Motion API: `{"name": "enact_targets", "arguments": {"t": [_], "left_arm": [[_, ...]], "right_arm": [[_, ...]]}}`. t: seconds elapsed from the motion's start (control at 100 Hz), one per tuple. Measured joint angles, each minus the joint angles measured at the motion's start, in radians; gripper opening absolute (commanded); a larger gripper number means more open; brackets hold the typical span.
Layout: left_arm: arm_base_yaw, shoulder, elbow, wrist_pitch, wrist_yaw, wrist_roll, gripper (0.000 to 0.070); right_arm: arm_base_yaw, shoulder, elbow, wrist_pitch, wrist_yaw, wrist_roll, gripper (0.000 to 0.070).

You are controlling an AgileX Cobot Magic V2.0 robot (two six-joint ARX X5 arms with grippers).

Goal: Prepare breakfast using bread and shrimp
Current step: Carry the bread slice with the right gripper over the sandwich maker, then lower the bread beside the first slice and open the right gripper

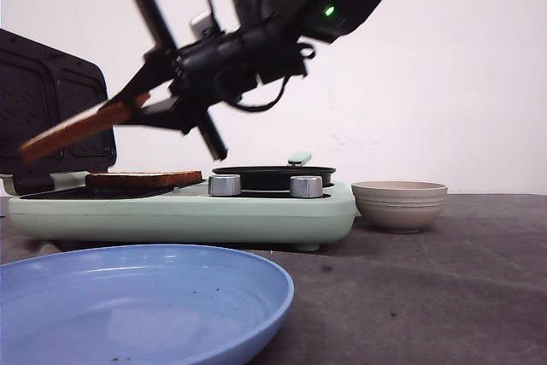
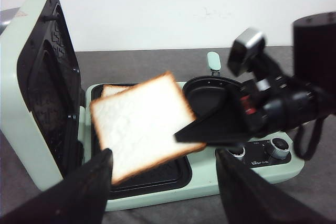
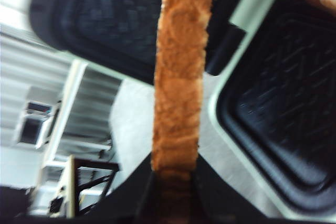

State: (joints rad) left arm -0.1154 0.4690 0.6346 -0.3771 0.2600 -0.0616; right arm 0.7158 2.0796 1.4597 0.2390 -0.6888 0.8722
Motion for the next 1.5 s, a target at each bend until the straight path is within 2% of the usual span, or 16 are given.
{"name": "enact_targets", "arguments": {"t": [0.3, 0.54, 0.58, 0.66, 0.72, 1.01, 1.27, 1.5], "left_arm": [[0.000, 0.000, 0.000, 0.000, 0.000, 0.005, 0.0313], [0.000, 0.000, 0.000, 0.000, 0.000, 0.011, 0.0313], [0.000, 0.000, 0.000, 0.000, 0.000, 0.011, 0.0313], [0.000, 0.000, 0.000, 0.000, 0.000, 0.011, 0.0313], [0.000, 0.000, 0.000, 0.000, 0.000, 0.011, 0.0313], [0.000, 0.000, 0.000, 0.000, 0.000, 0.015, 0.0313], [0.000, 0.000, 0.000, 0.000, 0.000, 0.020, 0.0313], [0.000, 0.000, 0.000, 0.000, 0.000, 0.022, 0.0313]], "right_arm": [[0.019, 0.016, 0.006, -0.024, 0.133, -0.006, 0.0004], [0.028, 0.015, 0.018, -0.081, 0.163, -0.062, 0.0006], [0.030, 0.014, 0.018, -0.084, 0.172, -0.066, 0.0030], [0.033, 0.014, 0.018, -0.087, 0.185, -0.074, 0.0207], [0.035, 0.014, 0.018, -0.089, 0.192, -0.076, 0.0261], [0.042, 0.013, 0.019, -0.099, 0.237, -0.091, 0.0342], [0.043, 0.012, 0.019, -0.118, 0.237, -0.120, 0.0348], [0.043, 0.004, 0.026, -0.184, 0.233, -0.182, 0.0349]]}}
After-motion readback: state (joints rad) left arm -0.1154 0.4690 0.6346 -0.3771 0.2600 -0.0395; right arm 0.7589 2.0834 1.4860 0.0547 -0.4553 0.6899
